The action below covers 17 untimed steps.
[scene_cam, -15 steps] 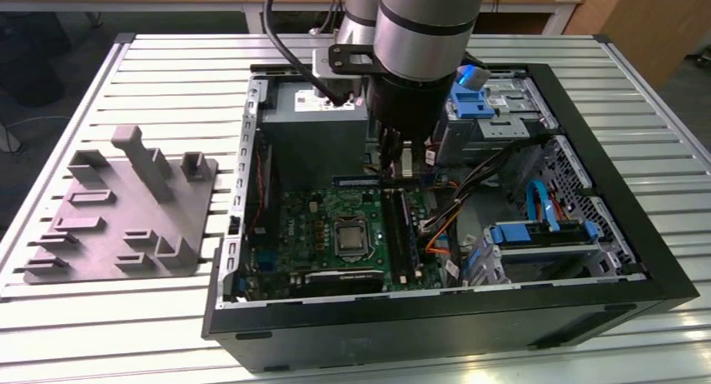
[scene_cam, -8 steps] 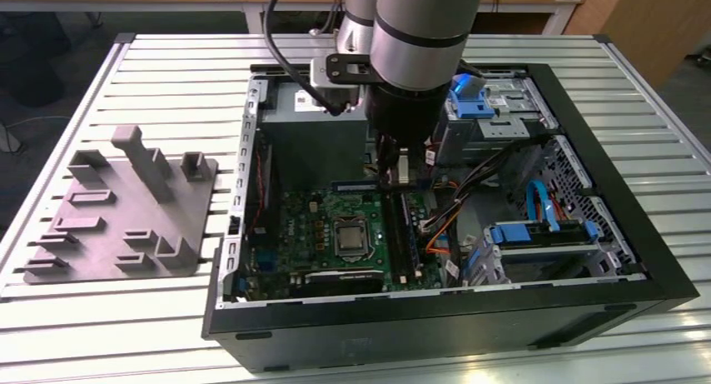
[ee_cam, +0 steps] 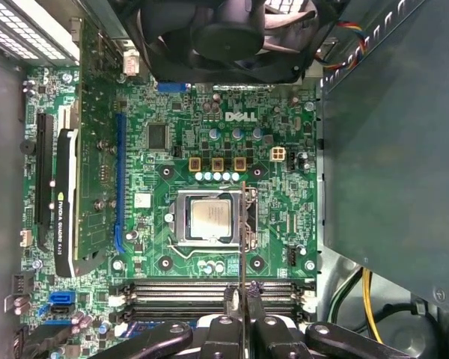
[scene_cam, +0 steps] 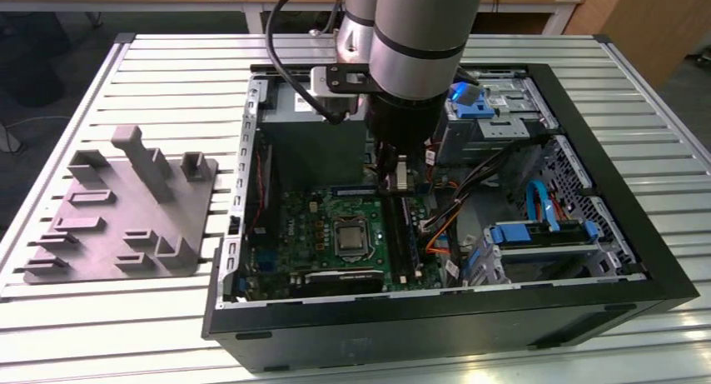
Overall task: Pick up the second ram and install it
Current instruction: 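Pick up the second ram and move it above second insertion slot, then insert the second ram into the second slot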
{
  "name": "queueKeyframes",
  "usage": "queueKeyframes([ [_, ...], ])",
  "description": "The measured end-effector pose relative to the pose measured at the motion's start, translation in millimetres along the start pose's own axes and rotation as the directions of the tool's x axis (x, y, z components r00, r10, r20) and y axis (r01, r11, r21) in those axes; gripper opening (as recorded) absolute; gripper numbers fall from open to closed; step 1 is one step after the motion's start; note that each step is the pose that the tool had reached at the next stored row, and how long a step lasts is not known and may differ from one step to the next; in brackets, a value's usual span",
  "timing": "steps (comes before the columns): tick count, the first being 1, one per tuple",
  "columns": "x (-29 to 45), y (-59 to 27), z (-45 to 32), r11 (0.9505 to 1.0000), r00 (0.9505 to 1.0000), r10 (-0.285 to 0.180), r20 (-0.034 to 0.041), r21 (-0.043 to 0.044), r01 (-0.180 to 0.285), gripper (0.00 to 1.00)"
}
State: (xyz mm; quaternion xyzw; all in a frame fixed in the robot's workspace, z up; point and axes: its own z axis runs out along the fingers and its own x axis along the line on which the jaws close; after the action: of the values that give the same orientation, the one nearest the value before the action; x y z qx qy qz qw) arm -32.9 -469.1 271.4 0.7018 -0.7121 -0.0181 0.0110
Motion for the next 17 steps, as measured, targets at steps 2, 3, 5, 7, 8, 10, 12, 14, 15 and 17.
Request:
queueKeyframes([
  [2,0.0,0.0,0.2,1.0,1.0,0.0,0.0002,0.0001,0.0,0.14],
  [3,0.0,0.0,0.2,1.0,1.0,0.0,0.0001,0.0,0.0,0.14],
  [5,0.0,0.0,0.2,1.0,1.0,0.0,0.0001,0.0001,0.0,0.14],
  [7,0.0,0.0,0.3,1.0,1.0,0.0,0.0002,0.0001,0.0,0.14],
  [8,0.0,0.0,0.3,1.0,1.0,0.0,0.0001,0.0001,0.0,0.14],
  [10,0.0,0.0,0.3,1.0,1.0,0.0,0.0002,0.0001,0.0,0.14],
  [12,0.0,0.0,0.3,1.0,1.0,0.001,0.0002,0.0001,-0.001,0.14],
  [14,-0.1,0.0,0.3,1.0,1.0,0.007,0.0005,0.0002,-0.007,0.14],
  [15,-0.1,0.0,0.4,0.9999,0.9999,0.013,0.0008,0.0003,-0.013,0.14],
  [17,-0.1,0.0,0.4,0.9995,0.9995,0.033,0.0013,0.0004,-0.033,0.14],
])
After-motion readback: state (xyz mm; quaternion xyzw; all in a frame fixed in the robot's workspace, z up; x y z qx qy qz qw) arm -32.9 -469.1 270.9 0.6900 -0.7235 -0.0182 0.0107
